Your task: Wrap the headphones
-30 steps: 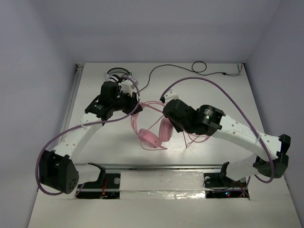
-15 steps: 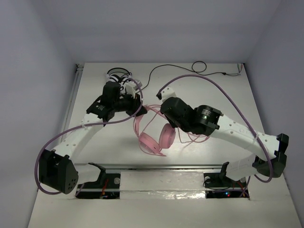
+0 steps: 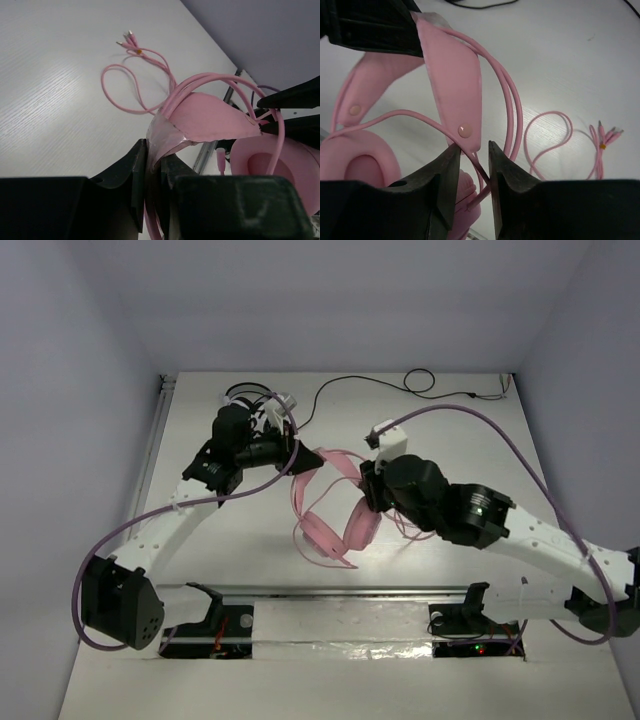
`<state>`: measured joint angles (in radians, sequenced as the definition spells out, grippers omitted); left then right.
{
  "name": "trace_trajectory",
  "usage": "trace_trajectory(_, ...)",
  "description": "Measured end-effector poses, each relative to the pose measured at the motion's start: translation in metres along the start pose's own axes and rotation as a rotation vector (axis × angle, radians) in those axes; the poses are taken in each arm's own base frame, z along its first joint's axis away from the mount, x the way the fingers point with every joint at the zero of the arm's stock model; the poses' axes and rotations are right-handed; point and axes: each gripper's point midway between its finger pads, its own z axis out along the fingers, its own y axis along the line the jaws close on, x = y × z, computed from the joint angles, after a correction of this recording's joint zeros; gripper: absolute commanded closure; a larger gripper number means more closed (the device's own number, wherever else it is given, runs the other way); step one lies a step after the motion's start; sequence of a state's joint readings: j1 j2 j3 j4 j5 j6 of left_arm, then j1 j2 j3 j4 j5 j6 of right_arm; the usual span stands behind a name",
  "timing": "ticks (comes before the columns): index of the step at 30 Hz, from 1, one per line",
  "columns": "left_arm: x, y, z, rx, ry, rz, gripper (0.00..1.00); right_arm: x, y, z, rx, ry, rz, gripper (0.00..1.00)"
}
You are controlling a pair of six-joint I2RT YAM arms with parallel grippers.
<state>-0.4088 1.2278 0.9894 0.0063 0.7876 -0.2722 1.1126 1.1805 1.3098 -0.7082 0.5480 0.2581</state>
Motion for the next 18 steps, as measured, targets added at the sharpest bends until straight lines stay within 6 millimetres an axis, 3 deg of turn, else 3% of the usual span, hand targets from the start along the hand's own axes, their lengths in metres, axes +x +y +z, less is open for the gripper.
trace_trajectory(4, -0.007, -0.010, 0.000, 0.044, -0.021, -0.029, 1.00, -0.018, -0.006, -0.018, -0.040, -0.110, 0.097, 0.62)
trace_trajectory(7, -0.014, -0.009, -0.003, 0.050, -0.043, -0.068, 1.00, -0.032, -0.018, -0.027, -0.035, -0.182, 0.167, 0.51)
trace_trajectory(12, -0.040, -0.001, -0.018, 0.059, -0.123, -0.148, 1.00, -0.042, -0.056, -0.044, 0.013, -0.300, 0.284, 0.34)
trace_trajectory(15, -0.058, 0.011, -0.032, 0.043, -0.186, -0.193, 1.00, -0.046, -0.077, -0.056, 0.035, -0.364, 0.338, 0.33)
trace_trajectory(18, -0.076, 0.018, -0.044, 0.037, -0.249, -0.244, 1.00, -0.053, -0.081, -0.060, 0.013, -0.415, 0.367, 0.33)
